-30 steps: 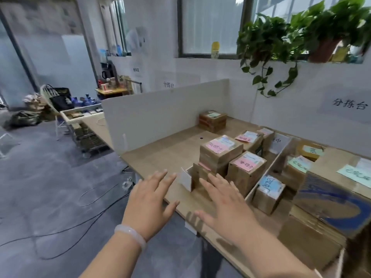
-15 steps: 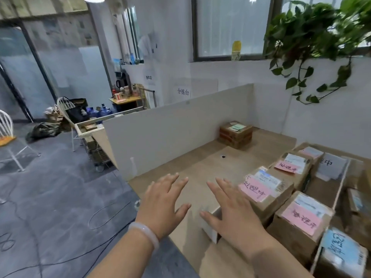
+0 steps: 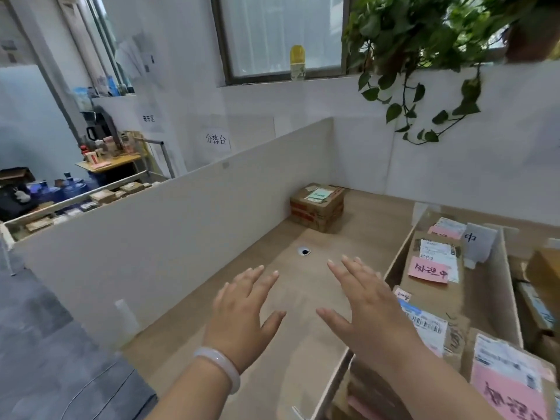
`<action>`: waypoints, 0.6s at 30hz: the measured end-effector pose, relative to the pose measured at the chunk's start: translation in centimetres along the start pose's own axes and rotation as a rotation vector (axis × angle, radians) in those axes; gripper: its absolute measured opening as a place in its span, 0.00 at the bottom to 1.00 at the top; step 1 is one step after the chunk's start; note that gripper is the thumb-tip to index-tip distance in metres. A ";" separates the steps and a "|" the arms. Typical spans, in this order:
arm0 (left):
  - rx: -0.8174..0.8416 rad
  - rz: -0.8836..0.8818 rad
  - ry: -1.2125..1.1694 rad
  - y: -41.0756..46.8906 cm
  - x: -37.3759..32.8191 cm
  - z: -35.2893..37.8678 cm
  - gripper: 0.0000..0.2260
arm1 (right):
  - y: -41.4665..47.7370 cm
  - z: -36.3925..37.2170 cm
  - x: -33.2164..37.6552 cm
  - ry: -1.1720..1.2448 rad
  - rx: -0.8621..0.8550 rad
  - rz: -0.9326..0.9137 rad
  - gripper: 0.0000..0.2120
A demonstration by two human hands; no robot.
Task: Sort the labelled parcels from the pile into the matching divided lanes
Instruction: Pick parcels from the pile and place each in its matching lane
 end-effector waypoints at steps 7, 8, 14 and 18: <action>0.111 0.101 -0.144 10.7 4.5 8.5 0.29 | 11.3 4.0 0.2 -0.006 -0.042 0.174 0.35; 0.127 0.112 -0.164 12.3 5.6 9.5 0.30 | 12.8 4.9 0.0 -0.011 -0.046 0.207 0.34; 0.135 0.178 -0.268 22.2 11.4 14.3 0.30 | 20.8 9.6 -1.7 -0.034 -0.049 0.420 0.40; 0.181 0.171 -0.310 28.8 13.0 18.3 0.32 | 26.5 11.8 -3.0 -0.021 -0.007 0.452 0.35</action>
Point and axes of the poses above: each hand's wrist, its own y-axis towards the middle knuckle, its own z-axis out of the palm, x = y × z, the point moved 10 cm from there along y, towards the middle knuckle, and after that the axes turned 9 degrees about y, right-handed, at the moved point
